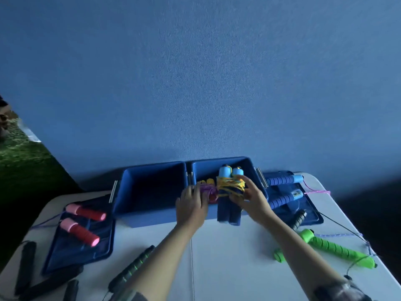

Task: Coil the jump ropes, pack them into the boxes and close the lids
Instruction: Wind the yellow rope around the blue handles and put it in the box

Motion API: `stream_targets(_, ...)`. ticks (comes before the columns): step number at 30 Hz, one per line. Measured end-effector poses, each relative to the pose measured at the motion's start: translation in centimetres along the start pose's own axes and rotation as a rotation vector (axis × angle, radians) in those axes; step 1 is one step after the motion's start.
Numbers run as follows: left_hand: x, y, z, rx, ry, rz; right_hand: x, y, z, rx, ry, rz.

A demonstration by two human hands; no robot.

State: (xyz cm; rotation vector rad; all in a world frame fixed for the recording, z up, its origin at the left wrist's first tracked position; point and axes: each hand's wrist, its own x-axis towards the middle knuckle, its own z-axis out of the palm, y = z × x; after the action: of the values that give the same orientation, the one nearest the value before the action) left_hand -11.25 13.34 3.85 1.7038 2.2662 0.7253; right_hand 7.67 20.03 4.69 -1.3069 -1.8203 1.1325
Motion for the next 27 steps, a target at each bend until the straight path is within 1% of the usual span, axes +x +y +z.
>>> stream_targets(1,1.0,-0.5,0.3,0.112,-0.030,0.018,1.5,0.3,-0.4,-0.013,0.023,0.014)
stream_targets(3,2.5,-1.2,1.0,0.242,-0.146,-0.009,4.4,1.2,-0.9,-0.037,0.042,0.050)
stream_targets(4,3.0,-1.5,1.3,0.273,-0.178,-0.004,5.7,1.7,-1.1,-0.068,0.045,0.071)
stream_targets(7,3.8,-2.3,2.1,0.319,-0.193,0.013,8.7,3.0,-1.2,-0.176,0.041,0.134)
stream_targets(10,3.8,-3.1,3.1,0.279,-0.207,-0.009,10.4,4.7,-0.8,-0.250,-0.004,0.177)
stream_targets(12,3.5,-3.4,3.6,0.244,-0.171,0.008,10.9,5.9,-0.4,-0.303,-0.051,0.195)
stream_targets(15,3.4,-3.8,4.2,0.191,-0.114,0.026,11.4,6.8,0.8,-0.349,-0.190,0.199)
stream_targets(18,3.4,-4.4,4.7,0.183,-0.091,0.028,12.2,7.0,2.4,-0.481,-0.289,0.194)
stream_targets(23,3.6,-4.6,5.3,0.175,-0.090,0.035,13.2,7.9,4.4,-0.706,-0.345,0.214)
stream_targets(27,3.8,-4.6,5.3,0.175,-0.087,0.044,13.3,7.8,4.4,-0.770,-0.378,0.227)
